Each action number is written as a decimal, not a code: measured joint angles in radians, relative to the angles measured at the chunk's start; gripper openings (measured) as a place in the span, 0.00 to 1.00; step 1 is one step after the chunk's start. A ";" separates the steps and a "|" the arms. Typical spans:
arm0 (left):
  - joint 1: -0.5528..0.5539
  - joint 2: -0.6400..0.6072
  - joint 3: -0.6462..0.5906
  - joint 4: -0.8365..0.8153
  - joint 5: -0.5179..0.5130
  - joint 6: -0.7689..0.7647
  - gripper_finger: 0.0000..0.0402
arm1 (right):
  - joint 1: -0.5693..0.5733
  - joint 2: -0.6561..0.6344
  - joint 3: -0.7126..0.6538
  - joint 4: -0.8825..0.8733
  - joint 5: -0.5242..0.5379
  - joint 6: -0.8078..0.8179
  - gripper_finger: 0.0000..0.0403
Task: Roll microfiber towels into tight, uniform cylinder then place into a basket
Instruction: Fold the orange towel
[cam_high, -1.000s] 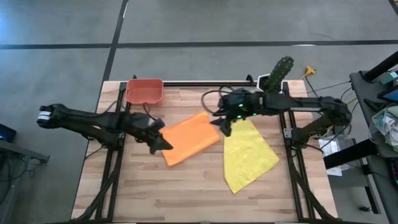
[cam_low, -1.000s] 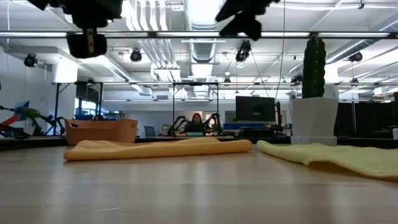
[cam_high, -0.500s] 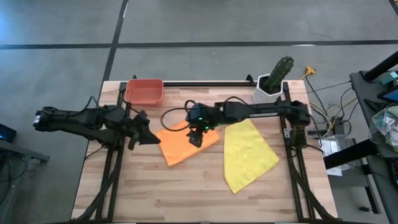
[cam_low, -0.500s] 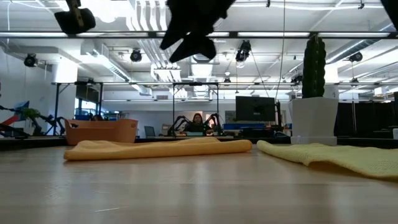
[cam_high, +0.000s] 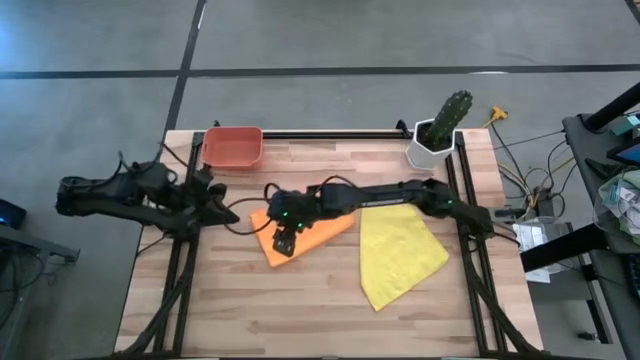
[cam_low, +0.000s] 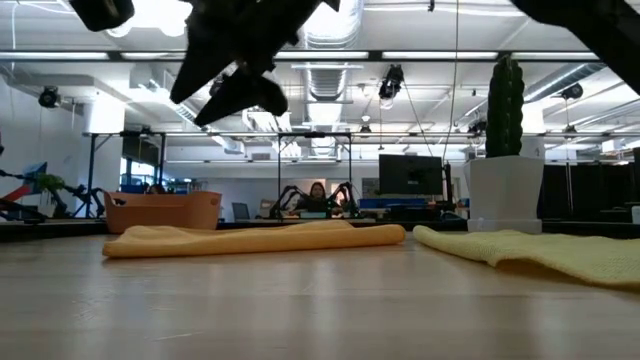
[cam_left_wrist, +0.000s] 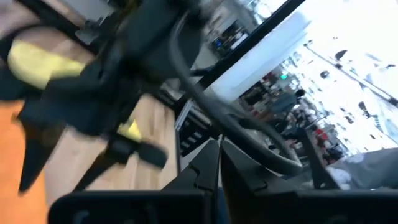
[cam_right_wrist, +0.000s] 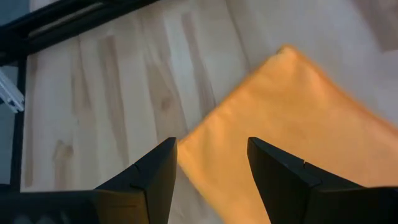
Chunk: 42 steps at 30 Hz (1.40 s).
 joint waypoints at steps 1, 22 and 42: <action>0.000 -0.009 0.000 -0.002 0.000 0.006 0.00 | 0.004 0.023 0.022 -0.007 0.001 0.011 0.48; 0.000 -0.062 -0.012 0.001 -0.134 0.052 0.00 | 0.105 0.171 0.120 -0.024 0.062 -0.123 0.48; 0.000 -0.127 0.001 0.166 -0.162 0.041 0.00 | 0.127 0.208 0.048 0.109 0.110 -0.215 0.48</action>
